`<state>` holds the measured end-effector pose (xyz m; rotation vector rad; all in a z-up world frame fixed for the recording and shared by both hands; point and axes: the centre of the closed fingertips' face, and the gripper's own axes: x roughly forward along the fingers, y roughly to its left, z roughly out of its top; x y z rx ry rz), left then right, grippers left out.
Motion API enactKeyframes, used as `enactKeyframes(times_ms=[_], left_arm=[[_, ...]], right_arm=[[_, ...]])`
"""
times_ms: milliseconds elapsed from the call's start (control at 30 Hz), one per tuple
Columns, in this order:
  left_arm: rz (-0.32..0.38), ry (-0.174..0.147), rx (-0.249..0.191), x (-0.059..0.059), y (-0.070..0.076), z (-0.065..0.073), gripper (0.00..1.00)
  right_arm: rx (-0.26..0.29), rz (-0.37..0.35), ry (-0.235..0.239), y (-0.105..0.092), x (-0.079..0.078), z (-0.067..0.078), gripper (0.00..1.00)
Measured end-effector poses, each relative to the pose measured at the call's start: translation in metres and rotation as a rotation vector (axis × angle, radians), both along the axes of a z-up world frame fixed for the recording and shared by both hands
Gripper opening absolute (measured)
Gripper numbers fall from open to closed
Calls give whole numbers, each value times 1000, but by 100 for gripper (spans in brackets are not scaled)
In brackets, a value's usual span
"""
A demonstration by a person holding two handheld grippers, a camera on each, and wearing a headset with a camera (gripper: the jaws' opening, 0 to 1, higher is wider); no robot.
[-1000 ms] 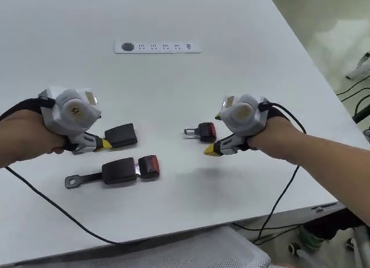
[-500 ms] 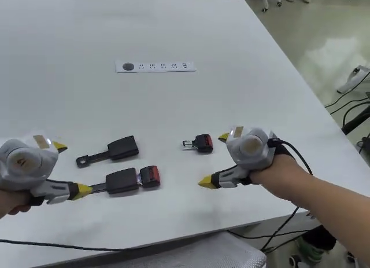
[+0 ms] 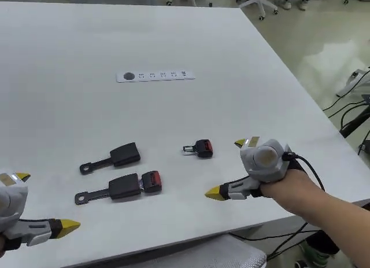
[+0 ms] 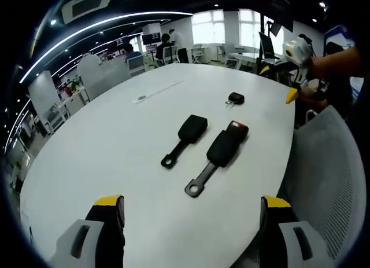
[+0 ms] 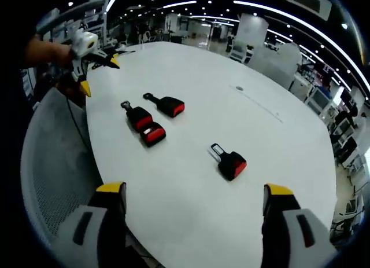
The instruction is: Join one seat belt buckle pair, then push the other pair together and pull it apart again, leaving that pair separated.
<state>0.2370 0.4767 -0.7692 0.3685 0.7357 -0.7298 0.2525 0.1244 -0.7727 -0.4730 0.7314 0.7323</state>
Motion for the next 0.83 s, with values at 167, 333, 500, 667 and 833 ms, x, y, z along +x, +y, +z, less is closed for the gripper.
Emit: enactKeyframes(times_ms=[167, 333, 500, 667, 833], left_arm=[[-2, -9, 17, -3, -1, 5, 100], [-8, -33, 31, -3, -4, 13, 100], [-5, -41, 29, -1, -3, 17, 100], [-12, -51, 29, 0, -2, 17, 100], [-19, -41, 14, -1, -3, 16, 100]], right_arm=[[-7, 18, -11, 4, -6, 5, 100], [-2, 20, -17, 4, -7, 9, 100], [5, 29, -20, 8, -7, 15, 100], [9, 38, -21, 13, -6, 17, 100], [15, 27, -16, 15, -5, 18, 100]])
